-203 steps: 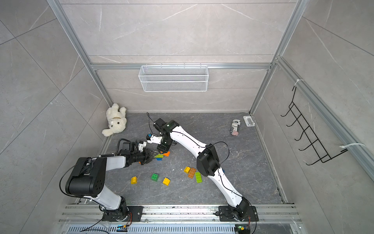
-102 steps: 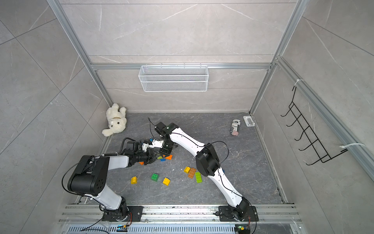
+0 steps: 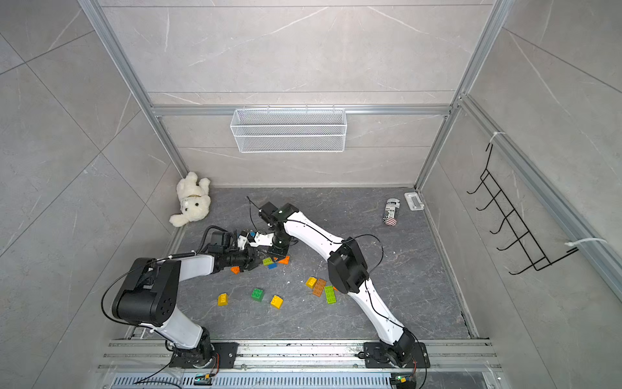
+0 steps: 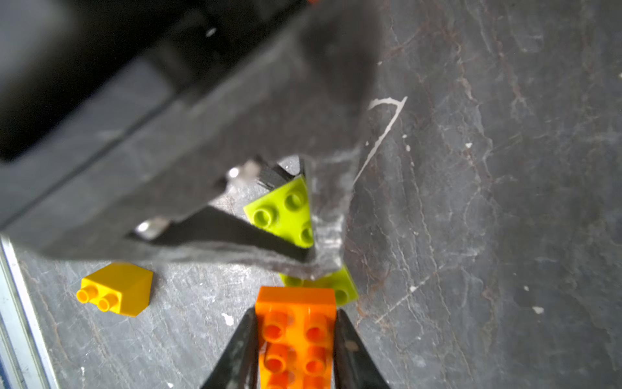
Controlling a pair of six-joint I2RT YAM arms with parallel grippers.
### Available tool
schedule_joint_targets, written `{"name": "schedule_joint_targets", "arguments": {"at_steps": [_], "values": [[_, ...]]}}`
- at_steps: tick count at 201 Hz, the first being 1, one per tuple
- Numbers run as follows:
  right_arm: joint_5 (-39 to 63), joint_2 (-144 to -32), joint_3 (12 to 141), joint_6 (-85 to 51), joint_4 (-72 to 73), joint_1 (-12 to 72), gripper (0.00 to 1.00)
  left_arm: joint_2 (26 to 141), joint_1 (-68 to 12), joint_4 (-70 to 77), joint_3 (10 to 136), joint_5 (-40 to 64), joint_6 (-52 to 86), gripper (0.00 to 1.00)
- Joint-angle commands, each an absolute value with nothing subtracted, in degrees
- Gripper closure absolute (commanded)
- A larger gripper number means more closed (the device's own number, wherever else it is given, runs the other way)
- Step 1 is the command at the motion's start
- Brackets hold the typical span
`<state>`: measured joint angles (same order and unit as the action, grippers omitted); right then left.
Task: Assemble a fork with lego
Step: Assemble the lego brick with the lego brick.
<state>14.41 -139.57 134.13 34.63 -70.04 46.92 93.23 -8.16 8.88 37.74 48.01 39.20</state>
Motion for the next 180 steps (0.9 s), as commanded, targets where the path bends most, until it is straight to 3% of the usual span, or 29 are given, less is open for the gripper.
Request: {"name": "schedule_joint_targets", "arguments": {"at_steps": [1, 46, 107, 180], "values": [[15.1, -136.4, 133.7, 36.8, -71.3, 46.4, 0.71, 91.4, -8.4, 8.3, 38.0, 47.6, 38.6, 0.57], [15.4, -135.9, 130.4, 44.1, -68.3, 46.1, 0.68, 88.7, -8.3, 7.4, 36.8, 45.3, 39.5, 0.56], [20.0, -139.2, 135.0, 46.0, -69.4, 44.9, 0.67, 88.7, -8.2, 7.6, 36.2, 45.4, 40.3, 0.56], [18.5, -142.7, 138.8, 50.6, -71.9, 44.9, 0.64, 88.8, -8.3, 4.8, 35.6, 44.7, 39.7, 0.58]]}}
